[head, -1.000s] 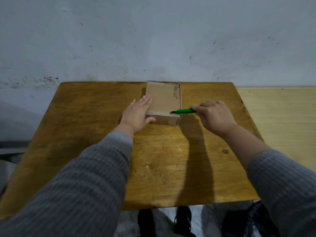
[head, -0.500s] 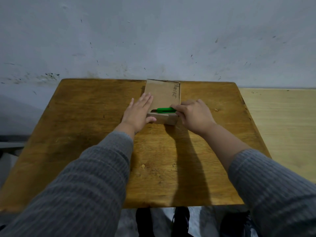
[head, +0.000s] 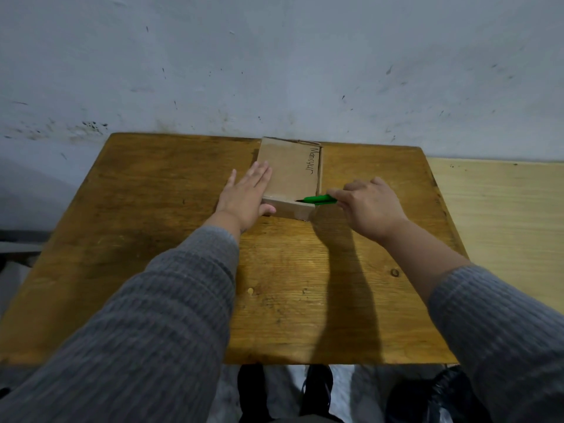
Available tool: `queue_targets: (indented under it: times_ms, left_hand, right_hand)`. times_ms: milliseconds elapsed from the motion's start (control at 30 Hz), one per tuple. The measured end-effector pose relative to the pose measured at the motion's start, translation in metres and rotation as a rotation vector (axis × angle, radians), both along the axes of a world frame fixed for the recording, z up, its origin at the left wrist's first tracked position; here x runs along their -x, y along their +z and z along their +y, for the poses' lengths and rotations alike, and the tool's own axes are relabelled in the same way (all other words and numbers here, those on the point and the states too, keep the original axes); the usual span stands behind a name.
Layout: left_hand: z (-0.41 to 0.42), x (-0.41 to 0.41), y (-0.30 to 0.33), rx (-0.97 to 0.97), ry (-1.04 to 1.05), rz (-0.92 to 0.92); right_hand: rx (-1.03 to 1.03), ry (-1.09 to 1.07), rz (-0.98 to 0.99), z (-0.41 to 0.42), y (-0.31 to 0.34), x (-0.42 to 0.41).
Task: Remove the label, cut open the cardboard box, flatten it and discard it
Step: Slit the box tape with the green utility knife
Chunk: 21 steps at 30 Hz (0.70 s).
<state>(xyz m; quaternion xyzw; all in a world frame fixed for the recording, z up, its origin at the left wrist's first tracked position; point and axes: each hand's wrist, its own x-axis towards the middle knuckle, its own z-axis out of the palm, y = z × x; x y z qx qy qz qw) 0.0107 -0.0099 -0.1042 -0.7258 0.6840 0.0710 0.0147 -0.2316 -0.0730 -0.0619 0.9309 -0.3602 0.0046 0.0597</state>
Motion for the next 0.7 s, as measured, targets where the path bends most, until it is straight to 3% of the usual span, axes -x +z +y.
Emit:
queue_targets:
  times_ms: [300,467,700]
  left_hand:
    - [-0.018,0.042,0.002,0.005,-0.035,-0.036]
    - [-0.023,0.045,-0.004,-0.019,-0.007,-0.046]
    - [-0.024,0.054,-0.008,0.019,0.047,-0.047]
  right_hand:
    - [0.026,0.01,-0.005,-0.005,0.001,0.014]
    - [-0.021,-0.084,-0.133,-0.015,-0.01,0.056]
    - [-0.553,-0.559,-0.699,-0.03,-0.008,0.067]
